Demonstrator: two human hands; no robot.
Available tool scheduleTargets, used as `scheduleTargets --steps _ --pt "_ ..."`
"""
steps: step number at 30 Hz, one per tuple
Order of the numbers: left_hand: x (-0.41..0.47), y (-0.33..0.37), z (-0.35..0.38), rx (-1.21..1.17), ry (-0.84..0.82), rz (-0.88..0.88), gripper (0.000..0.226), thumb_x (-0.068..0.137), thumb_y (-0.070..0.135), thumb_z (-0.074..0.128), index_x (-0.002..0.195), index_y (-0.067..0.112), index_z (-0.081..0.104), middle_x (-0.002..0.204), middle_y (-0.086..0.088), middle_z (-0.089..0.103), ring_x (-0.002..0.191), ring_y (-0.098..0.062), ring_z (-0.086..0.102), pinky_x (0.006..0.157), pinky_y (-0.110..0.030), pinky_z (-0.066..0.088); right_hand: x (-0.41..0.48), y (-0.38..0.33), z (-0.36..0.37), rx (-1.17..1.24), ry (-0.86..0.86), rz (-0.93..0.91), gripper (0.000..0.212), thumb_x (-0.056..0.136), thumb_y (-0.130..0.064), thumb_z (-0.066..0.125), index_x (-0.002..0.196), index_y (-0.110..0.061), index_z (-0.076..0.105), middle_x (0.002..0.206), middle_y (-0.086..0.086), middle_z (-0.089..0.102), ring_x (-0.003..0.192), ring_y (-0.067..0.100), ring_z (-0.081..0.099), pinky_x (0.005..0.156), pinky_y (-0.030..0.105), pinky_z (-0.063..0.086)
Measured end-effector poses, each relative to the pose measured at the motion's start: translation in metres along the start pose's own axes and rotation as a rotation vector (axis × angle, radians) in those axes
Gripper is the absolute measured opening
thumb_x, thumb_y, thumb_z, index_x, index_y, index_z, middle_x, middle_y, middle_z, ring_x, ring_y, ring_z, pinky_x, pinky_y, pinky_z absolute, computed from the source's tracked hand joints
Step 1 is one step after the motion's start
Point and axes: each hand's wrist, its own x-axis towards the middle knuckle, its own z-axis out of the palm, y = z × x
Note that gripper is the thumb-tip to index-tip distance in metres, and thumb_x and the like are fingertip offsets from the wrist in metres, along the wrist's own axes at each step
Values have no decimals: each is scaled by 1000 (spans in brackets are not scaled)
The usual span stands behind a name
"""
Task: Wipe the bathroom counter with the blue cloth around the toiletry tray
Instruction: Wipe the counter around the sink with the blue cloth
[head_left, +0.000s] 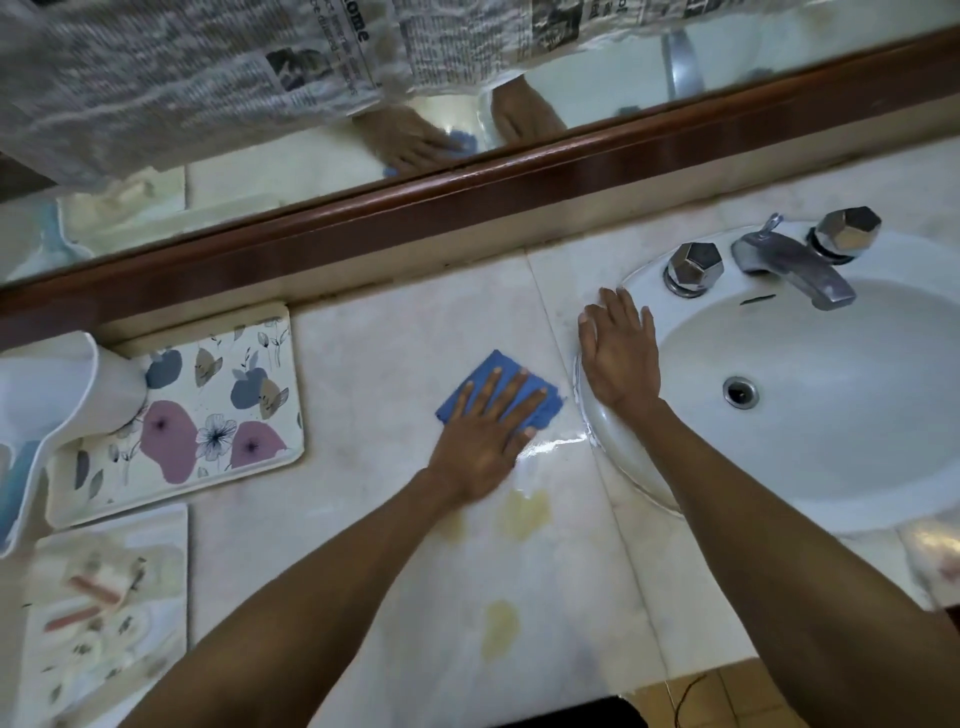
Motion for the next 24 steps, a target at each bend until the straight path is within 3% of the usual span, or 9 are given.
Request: scheduleTargets --steps 3,6,11,16,21,24 --pt "-17 -45 -18 0 19 -36 49 109 38 26 157 40 20 167 13 8 155 -13 -2 124 -42 -3 -22 -7 1 -1 23 14 50 104 -36 24 130 -11 58 157 9 37 149 28 25 120 48 20" --pt "-15 -86 -40 -127 81 -237 47 110 29 26 157 32 25 166 7 17 155 -20 3 124 -45 2 -48 -12 4 -50 15 7 46 104 -38 28 135 -14 53 160 8 31 149 30 23 120 47 20" --pt "-39 -84 -38 -303 160 -389 46 110 27 25 156 24 30 162 -2 32 155 -19 10 123 -37 -1 -74 -21 6 -102 -46 -24 50 104 -40 29 142 -13 44 164 10 21 151 31 17 122 48 16" --pt "-122 -33 -16 -423 139 -332 47 110 35 22 156 30 28 160 16 22 150 1 -1 118 -18 -14 -111 -51 15 -91 -85 -38 54 103 -45 29 145 -15 44 162 10 26 151 34 15 121 53 12" --pt "-183 -20 2 -292 -12 -109 49 108 47 24 156 38 27 166 18 5 153 -3 -11 122 -30 -14 -113 -59 6 -58 -163 -66 51 104 -44 29 147 -18 38 164 9 20 151 24 19 119 59 7" --pt "-175 -39 -2 -162 -20 -102 49 108 47 21 157 41 20 168 11 1 154 -8 -11 124 -34 -7 -112 -60 -1 -46 -154 -76 51 104 -43 30 146 -15 40 163 11 21 150 26 20 119 57 11"
